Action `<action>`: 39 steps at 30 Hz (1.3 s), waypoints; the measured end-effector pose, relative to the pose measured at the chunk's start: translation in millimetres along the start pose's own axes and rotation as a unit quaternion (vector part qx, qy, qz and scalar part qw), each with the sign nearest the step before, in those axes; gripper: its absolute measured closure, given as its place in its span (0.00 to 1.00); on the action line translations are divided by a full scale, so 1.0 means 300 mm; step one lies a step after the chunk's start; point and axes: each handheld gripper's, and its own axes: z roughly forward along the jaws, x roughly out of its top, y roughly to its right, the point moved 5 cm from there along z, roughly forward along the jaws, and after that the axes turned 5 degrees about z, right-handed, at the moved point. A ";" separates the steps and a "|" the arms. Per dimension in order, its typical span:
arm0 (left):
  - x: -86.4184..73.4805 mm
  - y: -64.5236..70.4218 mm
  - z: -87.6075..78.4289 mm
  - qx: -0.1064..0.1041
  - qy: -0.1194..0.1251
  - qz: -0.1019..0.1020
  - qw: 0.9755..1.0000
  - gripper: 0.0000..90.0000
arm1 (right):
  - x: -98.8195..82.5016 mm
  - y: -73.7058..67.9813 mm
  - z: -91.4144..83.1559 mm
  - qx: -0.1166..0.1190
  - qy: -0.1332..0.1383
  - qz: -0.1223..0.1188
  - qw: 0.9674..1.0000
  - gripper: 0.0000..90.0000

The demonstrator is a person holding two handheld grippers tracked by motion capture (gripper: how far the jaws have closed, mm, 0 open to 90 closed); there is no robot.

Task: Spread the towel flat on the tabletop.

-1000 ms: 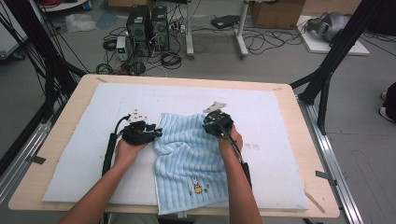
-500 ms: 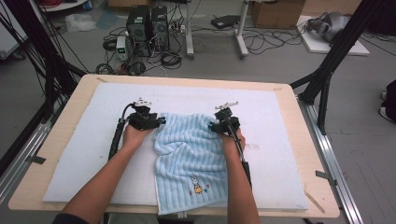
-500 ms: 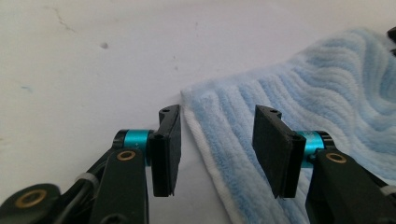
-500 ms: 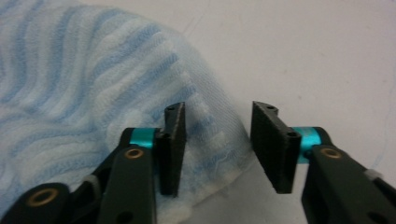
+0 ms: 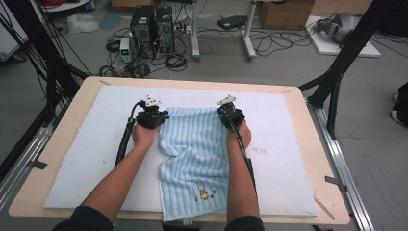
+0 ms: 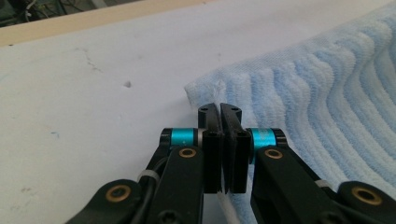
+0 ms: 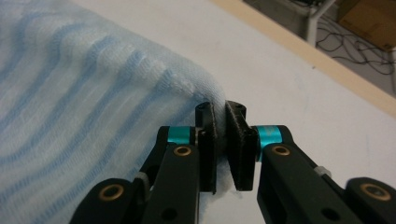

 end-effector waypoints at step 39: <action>-0.039 0.001 -0.038 -0.058 -0.030 -0.023 0.998 0.50 | -0.209 -0.011 -0.098 0.138 -0.035 0.090 0.986 0.84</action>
